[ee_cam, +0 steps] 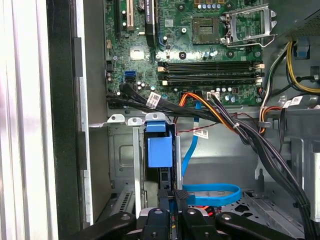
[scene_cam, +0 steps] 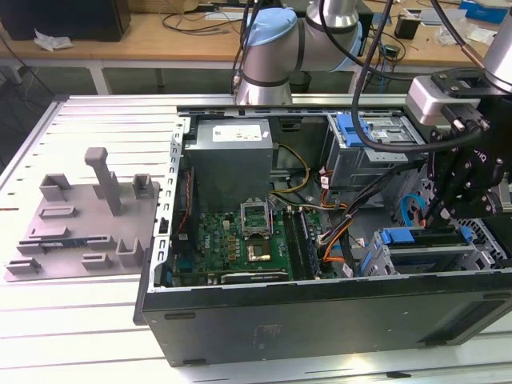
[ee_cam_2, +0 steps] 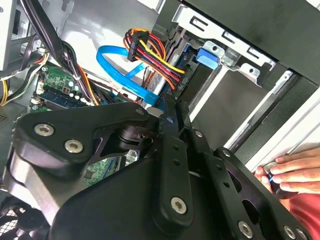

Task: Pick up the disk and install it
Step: 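Insert the second disk wire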

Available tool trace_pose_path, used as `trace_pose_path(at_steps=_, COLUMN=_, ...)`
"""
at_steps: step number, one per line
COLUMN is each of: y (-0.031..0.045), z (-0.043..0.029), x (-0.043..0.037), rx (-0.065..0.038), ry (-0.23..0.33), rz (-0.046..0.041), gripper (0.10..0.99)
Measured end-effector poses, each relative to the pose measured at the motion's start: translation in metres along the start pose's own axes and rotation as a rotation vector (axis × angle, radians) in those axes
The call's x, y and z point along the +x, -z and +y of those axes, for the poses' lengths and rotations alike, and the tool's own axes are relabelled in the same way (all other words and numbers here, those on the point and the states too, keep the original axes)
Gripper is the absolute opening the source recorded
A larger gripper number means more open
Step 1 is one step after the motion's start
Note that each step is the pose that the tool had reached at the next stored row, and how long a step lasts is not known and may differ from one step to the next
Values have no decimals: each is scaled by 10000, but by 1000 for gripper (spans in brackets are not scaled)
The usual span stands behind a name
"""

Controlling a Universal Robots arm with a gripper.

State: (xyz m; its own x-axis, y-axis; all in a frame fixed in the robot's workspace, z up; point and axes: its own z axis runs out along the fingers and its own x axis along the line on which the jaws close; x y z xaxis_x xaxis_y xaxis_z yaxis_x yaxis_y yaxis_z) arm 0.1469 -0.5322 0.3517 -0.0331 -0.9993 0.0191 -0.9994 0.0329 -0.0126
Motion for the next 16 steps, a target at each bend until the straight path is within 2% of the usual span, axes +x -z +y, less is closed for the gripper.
trace_pose_path(at_steps=10, y=-2, z=-6, x=3, rx=0, ry=32, rz=-11, gripper=161)
trace_pose_path(at_steps=16, y=-4, z=-7, x=35, rx=0, ry=32, rz=-13, gripper=161)
